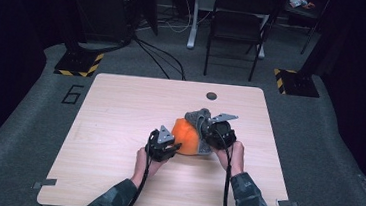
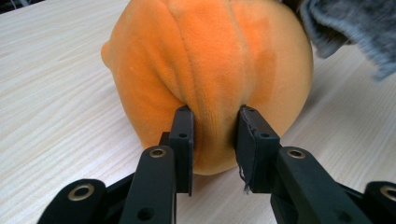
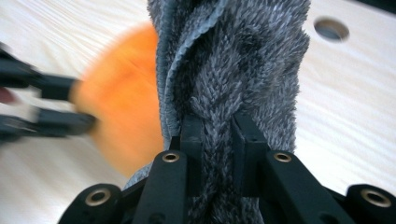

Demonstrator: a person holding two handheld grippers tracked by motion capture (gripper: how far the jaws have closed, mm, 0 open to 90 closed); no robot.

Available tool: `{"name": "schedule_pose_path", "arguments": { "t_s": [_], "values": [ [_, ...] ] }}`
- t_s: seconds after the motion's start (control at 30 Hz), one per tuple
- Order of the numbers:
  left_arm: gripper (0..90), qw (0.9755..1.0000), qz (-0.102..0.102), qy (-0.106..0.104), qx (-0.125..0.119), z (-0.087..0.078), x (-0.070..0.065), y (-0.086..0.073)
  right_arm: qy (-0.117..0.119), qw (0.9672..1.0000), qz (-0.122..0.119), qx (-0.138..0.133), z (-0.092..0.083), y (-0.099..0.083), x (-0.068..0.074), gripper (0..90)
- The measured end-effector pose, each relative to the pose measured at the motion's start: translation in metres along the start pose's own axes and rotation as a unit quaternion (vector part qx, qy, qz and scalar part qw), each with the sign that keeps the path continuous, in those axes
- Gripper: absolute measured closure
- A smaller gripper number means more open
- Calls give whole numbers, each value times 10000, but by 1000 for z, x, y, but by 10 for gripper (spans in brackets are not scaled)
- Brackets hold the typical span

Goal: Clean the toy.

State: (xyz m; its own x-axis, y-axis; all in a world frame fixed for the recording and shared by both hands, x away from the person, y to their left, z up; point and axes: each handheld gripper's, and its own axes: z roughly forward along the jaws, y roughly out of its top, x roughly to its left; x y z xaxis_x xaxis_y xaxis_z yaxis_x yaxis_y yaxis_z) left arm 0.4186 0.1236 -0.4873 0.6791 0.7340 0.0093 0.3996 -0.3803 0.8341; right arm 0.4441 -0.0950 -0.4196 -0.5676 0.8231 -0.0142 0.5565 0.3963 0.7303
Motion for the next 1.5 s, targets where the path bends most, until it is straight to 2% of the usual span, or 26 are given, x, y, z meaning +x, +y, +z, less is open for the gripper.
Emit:
{"name": "schedule_pose_path", "arguments": {
  "t_s": [0.13, 0.23, 0.3, 0.5, 0.53, 0.57, 0.9, 1.07, 1.23, 1.33, 1.43, 1.5],
  "values": [
    [712, 9999, 29, -98, 38, -1, -4, 2, 137, 9993, -290, -185, -7, 8, 22, 765],
    [722, 10000, 32, -89, 31, 0, -5, 1, 98, 9983, -571, -72, -1, 9, 36, 764],
    [729, 10000, 17, -94, 26, 0, -4, 1, 9, 9976, -692, -12, 7, 6, 35, 764],
    [736, 9999, -29, -130, 43, 1, -3, 0, -70, 9983, -556, 131, 9, 1, 26, 765],
    [736, 9999, -42, -125, 27, 2, -2, 0, -88, 9981, -603, 110, 10, 0, 23, 765],
    [736, 9999, -40, -126, 27, 1, -2, 0, -125, 9986, -502, 142, 10, -1, 20, 765],
    [736, 9999, -78, -137, -1, 2, 0, -1, -252, 9989, -188, 345, 15, -11, -4, 764],
    [736, 9999, -77, -132, -14, 2, 0, -1, -256, 9985, 83, 473, 20, -18, -17, 765],
    [737, 9999, -109, -132, 8, 2, 1, -2, -377, 9965, 233, 707, 28, -28, -31, 765],
    [736, 9998, -168, -146, -4, 2, 3, -2, -332, 9944, 408, 914, 39, -38, -39, 765],
    [736, 9998, -164, -148, -8, 2, 4, -3, -346, 9927, 458, 1065, 48, -45, -44, 765],
    [735, 9996, -213, -156, -37, 2, 4, -3, -349, 9924, 500, 1068, 47, -45, -47, 766]
  ]
}}
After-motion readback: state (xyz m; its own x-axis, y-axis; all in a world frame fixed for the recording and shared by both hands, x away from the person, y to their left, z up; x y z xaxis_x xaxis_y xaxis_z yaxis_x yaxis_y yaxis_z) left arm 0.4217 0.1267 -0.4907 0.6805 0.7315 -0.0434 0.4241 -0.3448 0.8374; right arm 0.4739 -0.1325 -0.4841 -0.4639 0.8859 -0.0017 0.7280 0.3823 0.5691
